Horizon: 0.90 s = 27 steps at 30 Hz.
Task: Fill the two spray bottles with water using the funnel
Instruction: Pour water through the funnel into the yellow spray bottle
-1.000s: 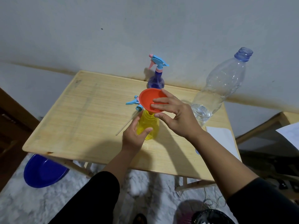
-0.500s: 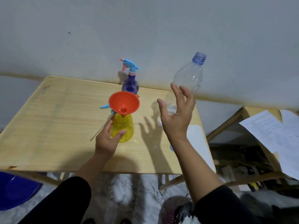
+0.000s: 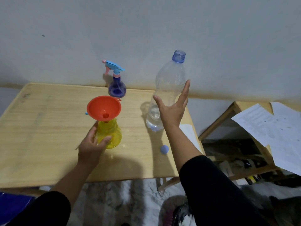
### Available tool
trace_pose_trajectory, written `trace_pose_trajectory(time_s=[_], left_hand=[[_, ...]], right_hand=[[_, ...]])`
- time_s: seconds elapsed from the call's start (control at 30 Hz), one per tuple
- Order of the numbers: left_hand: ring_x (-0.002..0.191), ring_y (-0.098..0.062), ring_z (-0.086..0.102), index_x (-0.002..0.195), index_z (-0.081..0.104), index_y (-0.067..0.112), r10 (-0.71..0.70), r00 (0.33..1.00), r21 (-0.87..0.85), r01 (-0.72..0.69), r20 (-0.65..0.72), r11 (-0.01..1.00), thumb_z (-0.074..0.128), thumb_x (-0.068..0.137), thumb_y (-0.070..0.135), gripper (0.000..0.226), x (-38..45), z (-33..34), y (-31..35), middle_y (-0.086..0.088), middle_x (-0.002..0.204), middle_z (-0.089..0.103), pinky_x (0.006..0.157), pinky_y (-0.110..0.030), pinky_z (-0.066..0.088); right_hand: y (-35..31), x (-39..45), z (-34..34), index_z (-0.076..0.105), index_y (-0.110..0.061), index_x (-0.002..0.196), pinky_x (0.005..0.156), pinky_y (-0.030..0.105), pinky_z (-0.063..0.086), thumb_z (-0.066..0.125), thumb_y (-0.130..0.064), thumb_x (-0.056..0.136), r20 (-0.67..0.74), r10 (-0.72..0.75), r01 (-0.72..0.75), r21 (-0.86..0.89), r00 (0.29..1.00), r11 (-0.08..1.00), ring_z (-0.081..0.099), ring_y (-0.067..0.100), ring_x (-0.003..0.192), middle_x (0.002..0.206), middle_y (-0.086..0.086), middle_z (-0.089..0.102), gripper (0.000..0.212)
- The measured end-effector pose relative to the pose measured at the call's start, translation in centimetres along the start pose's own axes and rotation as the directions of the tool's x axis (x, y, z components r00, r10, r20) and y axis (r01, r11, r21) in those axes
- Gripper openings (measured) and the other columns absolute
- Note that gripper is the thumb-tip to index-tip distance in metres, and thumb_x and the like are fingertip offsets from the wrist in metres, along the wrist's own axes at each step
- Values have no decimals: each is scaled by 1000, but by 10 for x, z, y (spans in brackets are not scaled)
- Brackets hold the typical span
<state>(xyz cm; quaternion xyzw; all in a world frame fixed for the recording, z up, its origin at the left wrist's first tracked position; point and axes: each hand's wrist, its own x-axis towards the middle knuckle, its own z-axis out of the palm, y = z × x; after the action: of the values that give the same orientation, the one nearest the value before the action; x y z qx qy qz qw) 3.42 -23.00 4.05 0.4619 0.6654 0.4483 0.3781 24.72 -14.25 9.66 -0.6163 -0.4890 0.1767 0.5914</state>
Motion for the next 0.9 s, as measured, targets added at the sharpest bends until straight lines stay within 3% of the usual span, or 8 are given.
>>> trace_pose_trajectory(time_s=[0.1,0.23,0.4,0.53,0.63,0.7,0.77,0.9], left_hand=[[103,-8,47,140,42,16,-24,1000,9,24,-17,1000,66,84,8,61,2,1,-1,-10,129,57,77,-9,34],[102,-12,50,139,43,15,-23,1000,56,23,-12,998,68,83,10,61,4,0,-4,-11,124,59,77,-12,34],[100,-8,48,138,45,21,-24,999,78,26,-22,997,71,81,17,64,8,-3,-13,-6,126,59,75,-12,32],[115,-20,57,138,45,24,-79,997,-1,79,4,997,76,73,34,73,12,-3,-25,-2,132,57,93,-29,44],[122,-15,53,138,43,26,-89,996,-100,91,30,991,71,60,54,88,16,-2,-38,1,133,55,105,-37,41],[123,-12,52,137,43,32,-86,995,-136,92,48,986,73,59,55,86,20,-1,-46,6,132,56,108,-37,39],[121,-7,52,134,43,38,-56,997,-132,63,57,989,73,60,57,82,20,-4,-43,14,129,55,107,-32,38],[109,6,47,135,47,32,-11,999,-117,17,50,993,77,75,28,68,15,-10,-29,20,119,52,92,-11,33]], right_hand=[[2,9,6,3,-38,148,93,-1,24,85,-29,66,61,8,-9,27,998,1000,33,2,132,141,-28,19,116],[-4,16,17,1,-38,148,86,10,35,80,-25,73,106,-18,21,-32,994,999,51,7,113,150,-18,28,109],[-13,14,18,1,-31,150,90,25,46,79,-23,74,147,-95,108,-85,985,991,55,15,104,113,-53,24,108],[-33,6,8,-4,-37,147,84,28,50,80,-30,70,205,-139,165,-118,969,979,61,14,94,101,-28,53,114],[-51,-8,-2,-4,-41,145,81,17,47,80,-27,69,270,-165,196,-93,949,976,62,8,93,103,0,64,115],[-63,-20,-9,-4,-46,143,83,12,45,80,-23,69,317,-175,211,-82,932,974,61,4,95,112,7,62,114],[-72,-33,-17,-3,-50,140,85,19,50,82,-20,68,369,-167,206,-67,914,976,63,8,90,101,6,63,115],[-89,-51,-31,1,-55,138,76,13,51,84,-18,66,530,-82,193,-159,844,968,65,11,84,92,1,62,116]])
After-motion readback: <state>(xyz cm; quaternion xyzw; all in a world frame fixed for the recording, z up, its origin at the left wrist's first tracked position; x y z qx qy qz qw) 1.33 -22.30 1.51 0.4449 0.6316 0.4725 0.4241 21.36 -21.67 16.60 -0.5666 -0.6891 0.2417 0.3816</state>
